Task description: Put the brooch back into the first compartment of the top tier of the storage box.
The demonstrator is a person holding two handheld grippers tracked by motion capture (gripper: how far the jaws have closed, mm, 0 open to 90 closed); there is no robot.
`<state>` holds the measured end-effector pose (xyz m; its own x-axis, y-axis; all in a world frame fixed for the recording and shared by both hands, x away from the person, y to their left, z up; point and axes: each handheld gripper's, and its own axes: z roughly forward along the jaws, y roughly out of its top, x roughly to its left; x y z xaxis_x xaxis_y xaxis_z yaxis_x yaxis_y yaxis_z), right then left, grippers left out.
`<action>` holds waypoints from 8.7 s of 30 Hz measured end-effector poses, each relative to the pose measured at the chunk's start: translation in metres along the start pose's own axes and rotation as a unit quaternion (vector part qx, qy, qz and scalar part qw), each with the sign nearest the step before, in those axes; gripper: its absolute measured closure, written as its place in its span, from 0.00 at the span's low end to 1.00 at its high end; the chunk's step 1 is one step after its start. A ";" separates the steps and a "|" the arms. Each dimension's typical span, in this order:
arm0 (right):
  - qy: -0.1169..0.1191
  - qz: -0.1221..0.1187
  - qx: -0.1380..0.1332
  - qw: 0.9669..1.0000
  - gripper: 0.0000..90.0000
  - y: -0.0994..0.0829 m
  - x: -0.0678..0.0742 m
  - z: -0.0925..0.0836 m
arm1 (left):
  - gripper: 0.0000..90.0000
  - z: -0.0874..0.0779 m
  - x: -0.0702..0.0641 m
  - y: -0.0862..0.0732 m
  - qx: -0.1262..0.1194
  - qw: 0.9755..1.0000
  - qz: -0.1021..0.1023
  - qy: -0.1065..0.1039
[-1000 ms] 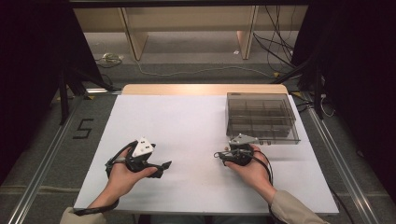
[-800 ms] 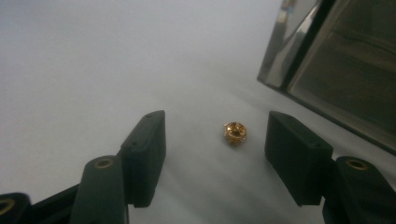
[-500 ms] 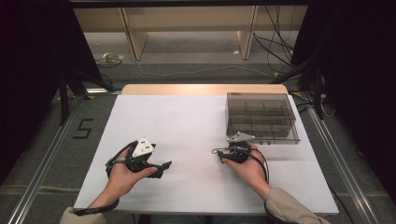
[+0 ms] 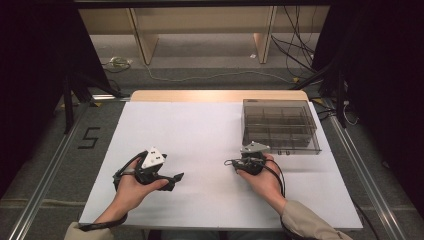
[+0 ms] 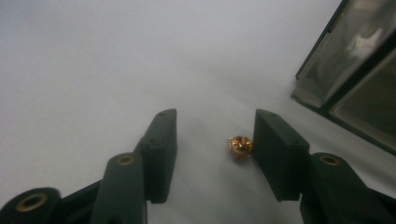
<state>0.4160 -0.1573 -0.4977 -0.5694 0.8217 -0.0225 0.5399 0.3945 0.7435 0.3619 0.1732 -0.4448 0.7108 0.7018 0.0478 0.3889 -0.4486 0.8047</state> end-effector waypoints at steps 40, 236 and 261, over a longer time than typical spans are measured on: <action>0.037 -0.040 -0.008 0.998 0.90 -0.001 0.010 -0.002 | 0.14 -0.001 0.000 0.000 -0.005 1.000 -0.002 0.000; 0.100 -0.065 -0.113 0.986 0.90 0.004 -0.001 -0.071 | 0.16 -0.003 0.000 0.000 -0.004 1.000 -0.005 0.001; 0.097 -0.062 -0.118 0.986 0.90 0.005 -0.004 -0.075 | 0.16 -0.004 0.000 0.000 -0.005 1.000 -0.005 0.001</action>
<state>0.3746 -0.1896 -0.4439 -0.7420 0.6703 -0.0124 0.3125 0.3622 0.8781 0.3602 0.1753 -0.4425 0.7054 0.7076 0.0414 0.3904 -0.4365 0.8106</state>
